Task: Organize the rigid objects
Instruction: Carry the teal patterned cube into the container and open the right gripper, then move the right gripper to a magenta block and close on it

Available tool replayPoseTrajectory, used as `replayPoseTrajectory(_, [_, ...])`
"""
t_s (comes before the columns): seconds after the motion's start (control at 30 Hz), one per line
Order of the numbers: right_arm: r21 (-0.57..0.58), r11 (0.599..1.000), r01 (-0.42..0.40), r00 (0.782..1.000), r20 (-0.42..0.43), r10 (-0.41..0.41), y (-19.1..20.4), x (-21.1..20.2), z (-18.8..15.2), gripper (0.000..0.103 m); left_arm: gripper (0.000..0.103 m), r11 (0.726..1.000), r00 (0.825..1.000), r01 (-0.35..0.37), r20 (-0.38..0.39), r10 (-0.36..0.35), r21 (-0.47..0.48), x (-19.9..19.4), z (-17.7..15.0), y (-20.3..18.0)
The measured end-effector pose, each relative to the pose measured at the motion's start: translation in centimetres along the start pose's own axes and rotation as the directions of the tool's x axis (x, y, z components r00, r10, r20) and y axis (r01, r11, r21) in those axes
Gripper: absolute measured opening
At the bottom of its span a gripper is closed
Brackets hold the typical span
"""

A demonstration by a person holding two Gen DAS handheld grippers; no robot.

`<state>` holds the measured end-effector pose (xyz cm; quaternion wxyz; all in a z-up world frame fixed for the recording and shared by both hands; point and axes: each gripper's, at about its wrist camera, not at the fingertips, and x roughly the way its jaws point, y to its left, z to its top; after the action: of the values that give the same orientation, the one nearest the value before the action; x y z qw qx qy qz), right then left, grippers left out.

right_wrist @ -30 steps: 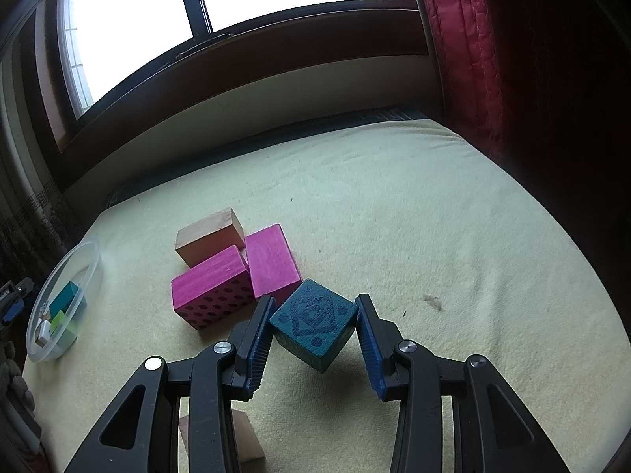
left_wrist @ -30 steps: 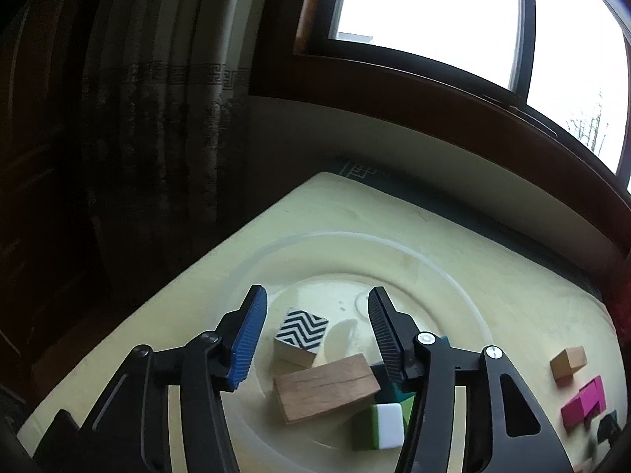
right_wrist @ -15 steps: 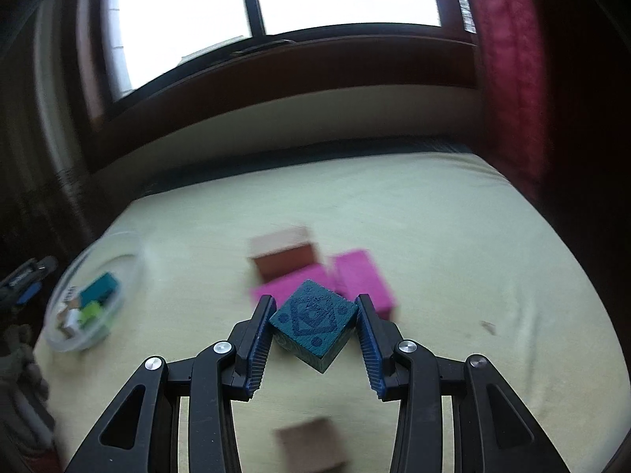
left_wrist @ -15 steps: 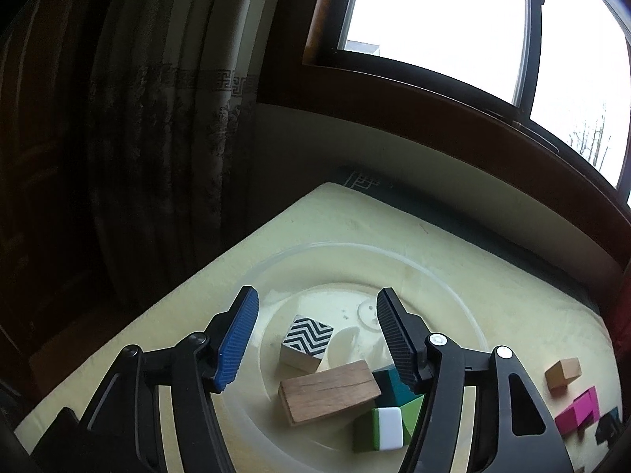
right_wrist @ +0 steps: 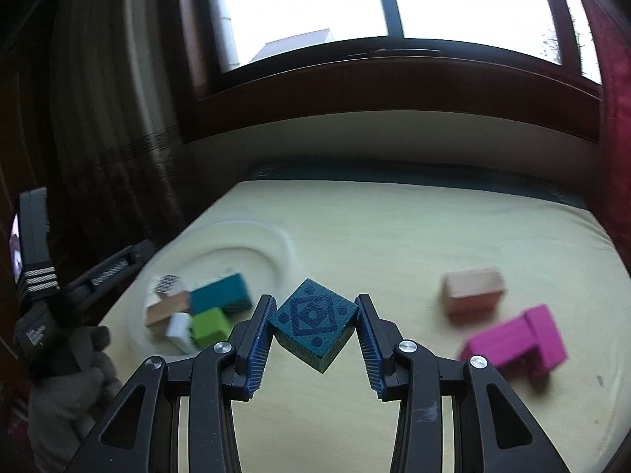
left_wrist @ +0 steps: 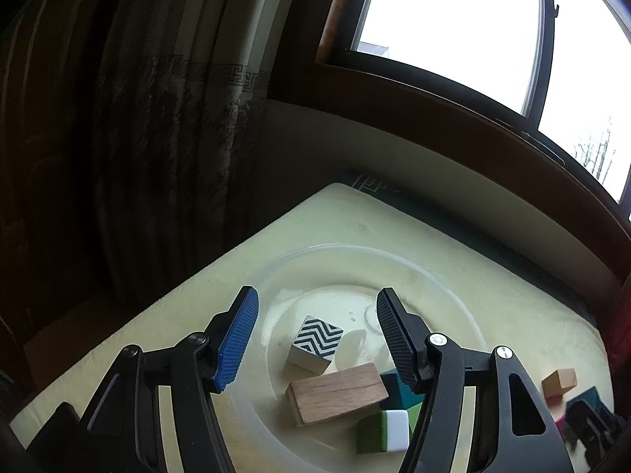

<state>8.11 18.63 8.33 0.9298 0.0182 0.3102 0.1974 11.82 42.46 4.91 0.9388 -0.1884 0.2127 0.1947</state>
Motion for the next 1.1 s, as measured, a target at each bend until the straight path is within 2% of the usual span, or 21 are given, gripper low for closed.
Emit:
replayPoseTrajectory(0.6, [-0.029,0.995,-0.094,0.993,-0.072,0.092,4.3,4.8,0.7,0.044,0.064,1.0,1.0,0.009,-0.011,-0.009,-0.022,0.2,0.2,0.6])
replayPoseTrajectory(0.67, [-0.027,0.994,-0.108,0.991,-0.076,0.105,4.4,5.1,0.8,0.044,0.066,1.0,1.0,0.008,-0.013,-0.009,-0.022,0.3,0.2,0.6])
replayPoseTrajectory(0.8, [-0.029,0.993,-0.114,0.991,-0.076,0.111,4.2,4.9,0.4,0.052,0.071,1.0,1.0,0.008,-0.008,-0.008,-0.024,0.1,0.1,0.5])
replayPoseTrajectory(1.1, [-0.03,0.997,-0.074,0.995,-0.071,0.071,2.7,3.5,-1.0,0.052,0.071,1.0,1.0,0.007,-0.006,-0.007,-0.02,0.2,-0.2,0.3])
